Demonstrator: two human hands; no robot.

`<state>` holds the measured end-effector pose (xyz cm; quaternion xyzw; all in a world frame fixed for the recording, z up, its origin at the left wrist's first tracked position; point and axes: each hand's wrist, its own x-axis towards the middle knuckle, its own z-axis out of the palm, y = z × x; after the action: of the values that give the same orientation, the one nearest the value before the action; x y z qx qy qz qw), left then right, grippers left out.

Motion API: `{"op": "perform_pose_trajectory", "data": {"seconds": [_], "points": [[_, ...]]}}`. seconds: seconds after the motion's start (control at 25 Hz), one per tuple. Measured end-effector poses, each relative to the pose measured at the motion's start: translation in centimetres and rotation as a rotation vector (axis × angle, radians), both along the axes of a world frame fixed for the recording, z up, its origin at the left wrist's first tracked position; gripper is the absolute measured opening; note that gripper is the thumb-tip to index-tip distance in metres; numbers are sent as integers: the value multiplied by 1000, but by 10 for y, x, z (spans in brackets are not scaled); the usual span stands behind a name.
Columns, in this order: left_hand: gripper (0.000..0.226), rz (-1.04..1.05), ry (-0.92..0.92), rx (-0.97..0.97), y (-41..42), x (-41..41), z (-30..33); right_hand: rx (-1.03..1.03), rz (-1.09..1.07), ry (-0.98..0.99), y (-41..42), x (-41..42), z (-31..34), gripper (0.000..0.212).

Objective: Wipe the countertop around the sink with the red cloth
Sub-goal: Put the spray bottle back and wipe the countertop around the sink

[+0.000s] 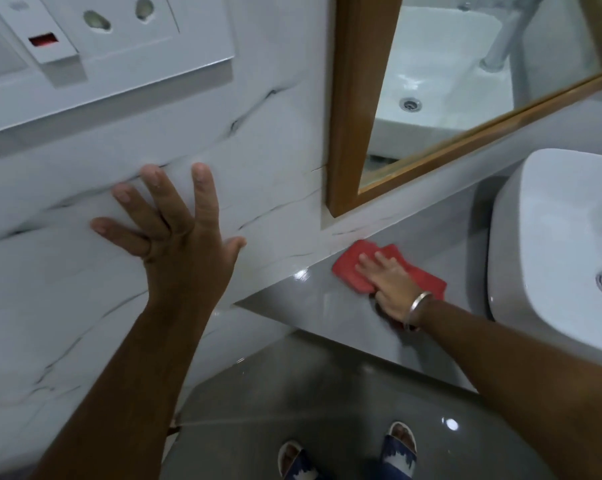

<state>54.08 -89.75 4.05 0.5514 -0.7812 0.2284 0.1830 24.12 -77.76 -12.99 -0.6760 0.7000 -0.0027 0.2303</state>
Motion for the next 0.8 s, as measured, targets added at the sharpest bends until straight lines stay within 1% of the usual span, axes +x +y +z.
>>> {"op": "perform_pose_trajectory", "data": {"seconds": [0.08, 0.12, 0.16, 0.2, 0.24, 0.28, 0.32, 0.4, 0.44, 0.48, 0.52, 0.6, 0.64, 0.72, 0.8], "points": [[115, 23, -30, 17, 2, -3, 0, 29, 313, -43, 31, 24, -5, 76], [116, 59, -32, 13, 6, -8, -2, 48, 390, -54, 49, 28, -2, 77], [119, 95, -13, 21, 12, -13, -5, 22, 407, -45, 65, 27, -1, 77], [120, 118, 11, 49, 23, -22, -11, -36, 375, -4, 80, 25, 3, 77], [118, 103, 15, 106, 38, -33, -18, -93, 296, 45, 95, 23, 9, 76], [110, 40, -8, 191, 56, -45, -28, -118, 191, 70, 109, 21, 12, 76], [98, -68, -54, 314, 76, -59, -42, -132, 89, 71, 123, 18, 14, 75], [75, -307, -246, 663, 116, -87, -84, -67, -33, 93, 144, 16, 14, 76], [70, -405, -365, 835, 133, -99, -107, 5, -54, 116, 147, 16, 13, 81], [69, -473, -458, 958, 144, -107, -126, 58, -64, 136, 146, 18, 11, 84], [71, -511, -507, 1019, 150, -111, -140, 77, -76, 147, 140, 20, 11, 83], [74, -551, -510, 1048, 145, -113, -157, 85, -110, 142, 126, 16, 13, 67], [70, -589, -487, 1049, 137, -112, -161, 87, -103, 132, 117, 12, 13, 56], [52, -703, -437, 1031, 118, -108, -162, 136, -48, 104, 103, -1, 18, 36], [40, -792, -428, 1018, 102, -108, -156, 206, 0, 105, 93, -11, 25, 26]]}}
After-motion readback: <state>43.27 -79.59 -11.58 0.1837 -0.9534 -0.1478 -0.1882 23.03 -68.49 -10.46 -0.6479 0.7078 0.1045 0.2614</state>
